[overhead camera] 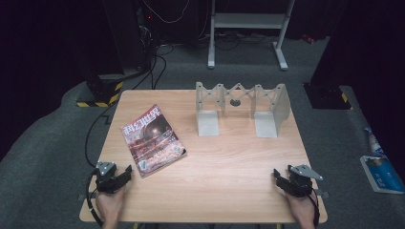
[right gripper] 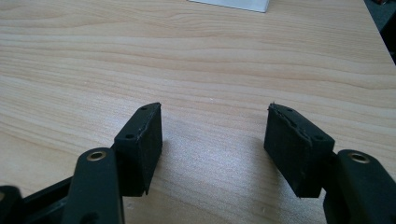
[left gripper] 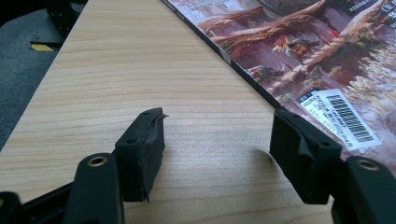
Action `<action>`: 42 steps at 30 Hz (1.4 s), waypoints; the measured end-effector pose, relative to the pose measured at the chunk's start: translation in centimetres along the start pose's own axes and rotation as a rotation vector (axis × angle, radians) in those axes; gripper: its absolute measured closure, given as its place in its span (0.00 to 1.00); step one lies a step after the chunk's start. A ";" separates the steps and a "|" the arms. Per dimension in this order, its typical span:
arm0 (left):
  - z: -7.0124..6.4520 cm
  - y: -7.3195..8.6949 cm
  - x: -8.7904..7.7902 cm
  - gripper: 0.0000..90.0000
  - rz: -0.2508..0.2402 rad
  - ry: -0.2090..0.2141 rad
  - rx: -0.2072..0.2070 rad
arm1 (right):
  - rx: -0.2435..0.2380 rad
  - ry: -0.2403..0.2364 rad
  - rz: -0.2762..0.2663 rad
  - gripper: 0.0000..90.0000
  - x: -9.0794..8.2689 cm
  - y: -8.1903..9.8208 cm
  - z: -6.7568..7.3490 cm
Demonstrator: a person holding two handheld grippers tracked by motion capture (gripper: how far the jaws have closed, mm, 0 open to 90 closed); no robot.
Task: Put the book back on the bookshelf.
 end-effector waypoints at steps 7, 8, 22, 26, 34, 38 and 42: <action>0.0 0.0 0.0 0.38 -0.001 0.010 -0.005 | -0.001 -0.001 0.000 0.40 0.0 0.0 0.0; 0.0 0.0 0.0 0.38 0.001 0.013 -0.006 | -0.003 -0.001 -0.001 0.40 0.0 0.0 0.0; 0.2 -0.1 -0.1 0.39 -0.002 0.020 -0.027 | -0.003 -0.003 0.000 0.40 0.0 0.0 0.0; 0.4 -0.1 -0.2 0.40 -0.007 0.037 -0.059 | -0.003 -0.003 0.000 0.40 0.0 0.0 0.0; 0.5 -0.2 -0.3 0.40 -0.005 0.056 -0.094 | -0.003 -0.004 0.000 0.39 0.0 0.0 0.0; 0.3 -0.3 -0.4 0.40 -0.011 0.079 -0.120 | -0.003 -0.004 0.001 0.39 0.0 0.0 0.1; -0.1 -0.6 -0.6 0.40 -0.015 0.098 -0.130 | -0.006 -0.005 0.000 0.39 0.0 0.0 0.0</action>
Point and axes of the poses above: each handheld gripper's, and its own axes: x roughly forward along the jaws, y roughly out of its underside, z roughly to its left, the point moved 5 cm from there along x, roughly forward along the jaws, and after that the axes turned 4 degrees about x, right-handed, at the moved point
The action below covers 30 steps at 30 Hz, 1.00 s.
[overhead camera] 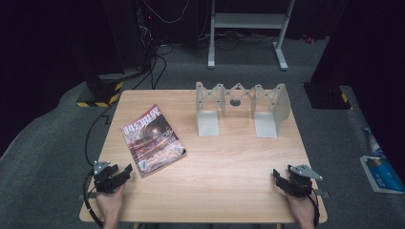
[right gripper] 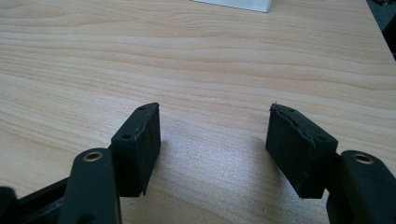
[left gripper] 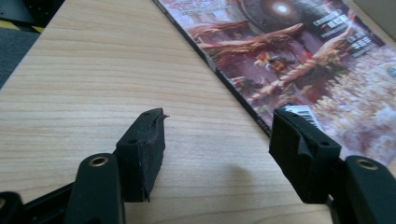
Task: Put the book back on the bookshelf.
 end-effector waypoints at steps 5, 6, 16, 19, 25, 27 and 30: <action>-0.5 -0.4 -0.1 0.39 -0.006 0.010 -0.013 | 0.002 0.000 0.001 0.39 0.0 0.0 0.0; -0.9 -0.6 0.0 0.39 -0.007 0.013 -0.013 | 0.001 -0.001 -0.001 0.39 0.0 0.0 0.0; -2.8 -1.5 1.3 0.40 0.023 0.020 -0.014 | 0.002 -0.001 0.000 0.39 0.0 0.0 0.0; -3.2 -1.6 1.9 0.40 0.029 0.030 -0.026 | 0.000 -0.001 -0.001 0.39 0.0 0.0 0.0; -3.8 -1.6 2.8 0.40 0.060 0.006 -0.012 | 0.000 -0.001 -0.001 0.39 0.0 0.0 0.0; -4.0 -1.7 3.1 0.40 0.061 0.003 -0.002 | -0.002 -0.001 -0.001 0.39 0.0 0.0 0.0; -4.4 -1.9 3.8 0.39 0.078 -0.010 0.014 | -0.004 -0.002 -0.002 0.39 0.0 0.0 0.0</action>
Point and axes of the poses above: each handheld gripper's, and its own axes: x roughly forward along the jaws, y roughly out of its underside, z roughly to its left, the point moved 5 cm from there along x, roughly forward along the jaws, and after that the axes turned 4 degrees about x, right-handed, at the moved point
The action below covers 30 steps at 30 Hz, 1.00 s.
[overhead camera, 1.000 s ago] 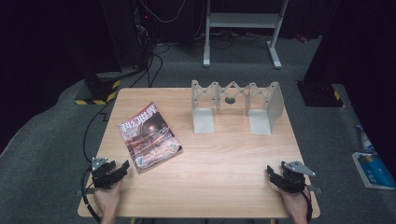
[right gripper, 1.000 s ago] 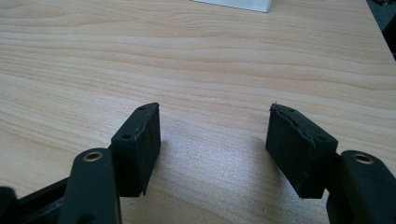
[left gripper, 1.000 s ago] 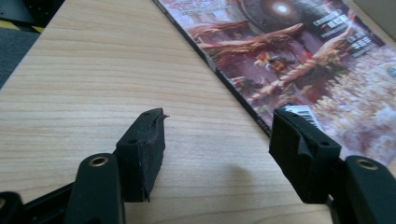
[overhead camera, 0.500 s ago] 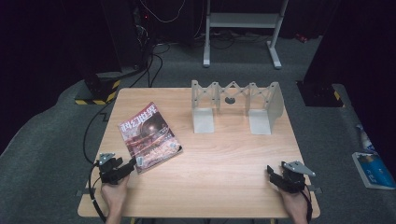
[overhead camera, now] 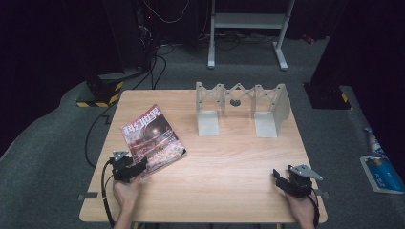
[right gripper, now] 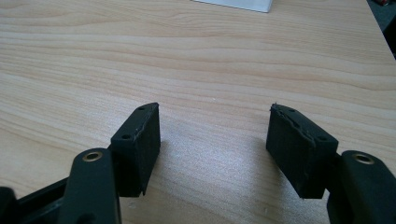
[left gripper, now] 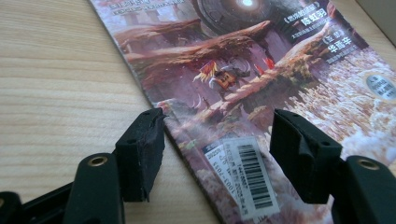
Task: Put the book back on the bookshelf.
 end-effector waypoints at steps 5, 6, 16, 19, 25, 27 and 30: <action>-0.1 -0.1 0.3 0.38 -0.003 -0.023 0.003 | -0.002 0.000 0.000 0.39 0.0 0.0 0.0; -0.1 -0.1 0.4 0.38 -0.001 -0.025 0.009 | -0.001 -0.001 0.000 0.39 0.0 0.0 0.0; -0.5 0.0 0.7 0.35 -0.010 -0.058 0.044 | 0.001 -0.001 0.001 0.39 0.0 0.0 0.0; -0.6 0.0 0.7 0.34 -0.011 -0.062 0.045 | 0.001 -0.001 0.001 0.39 0.0 0.0 0.0; -0.8 0.0 0.7 0.34 -0.011 -0.079 0.052 | 0.002 -0.001 0.001 0.39 0.0 0.0 0.0; -1.0 0.0 0.8 0.34 -0.012 -0.083 0.053 | 0.002 -0.001 0.001 0.39 0.0 0.0 0.0; -1.3 0.0 0.8 0.35 -0.014 -0.076 0.061 | 0.002 -0.001 0.001 0.39 0.0 0.0 0.0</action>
Point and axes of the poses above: each handheld gripper's, and its own axes: x roughly forward along the jaws, y roughly out of its underside, z roughly to its left, the point moved 5 cm from there along x, roughly forward along the jaws, and after that the axes turned 4 degrees about x, right-handed, at the moved point
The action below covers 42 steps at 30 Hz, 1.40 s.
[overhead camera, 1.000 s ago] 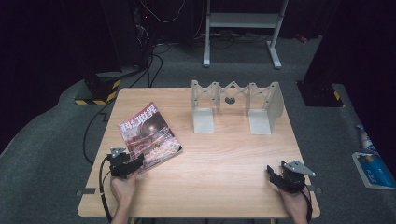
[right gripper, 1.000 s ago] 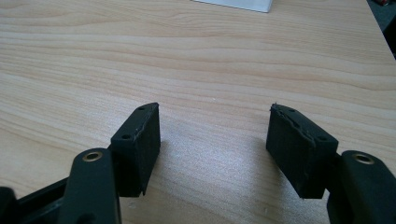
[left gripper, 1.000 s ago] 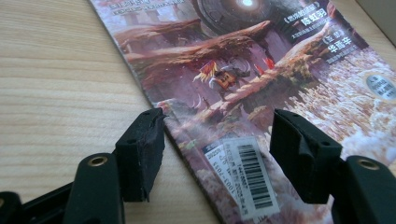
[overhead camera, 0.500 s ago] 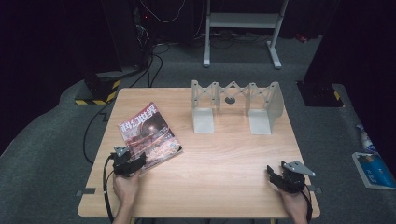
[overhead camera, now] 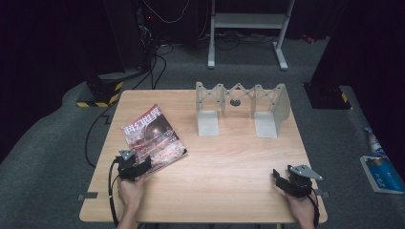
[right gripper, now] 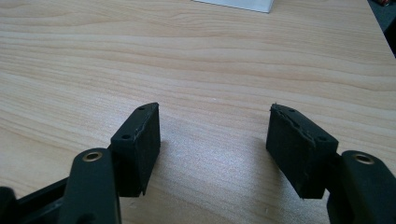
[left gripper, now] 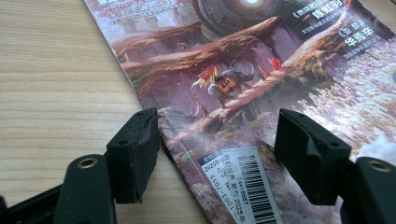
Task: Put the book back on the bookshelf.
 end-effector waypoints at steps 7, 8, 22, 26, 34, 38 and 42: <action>-0.6 0.0 -0.1 0.35 0.003 0.016 0.014 | -0.002 -0.001 0.000 0.39 0.0 0.0 0.0; -0.6 0.1 -0.1 0.35 0.004 0.017 0.016 | 0.000 -0.001 0.000 0.39 0.0 0.0 0.0; -1.8 0.3 -0.5 0.36 0.022 0.043 0.041 | -0.002 -0.002 0.000 0.39 0.0 0.0 0.0; -2.4 0.6 -0.8 0.36 0.016 0.057 0.057 | -0.001 -0.001 0.000 0.39 0.0 0.0 0.0; -3.0 0.9 -1.1 0.36 0.013 0.072 0.065 | -0.001 -0.002 0.001 0.39 0.0 0.0 0.0; -3.1 1.0 -1.3 0.37 0.016 0.072 0.072 | -0.010 -0.011 -0.001 0.39 0.0 0.0 0.1; -3.2 1.1 -1.5 0.39 0.014 0.064 0.088 | -0.009 -0.015 0.000 0.39 0.0 0.0 0.2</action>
Point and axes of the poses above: each handheld gripper's, and its own axes: x roughly forward along the jaws, y roughly out of its underside, z roughly to its left, the point moved 5 cm from there along x, roughly forward along the jaws, and after that the axes turned 4 degrees about x, right-handed, at the moved point
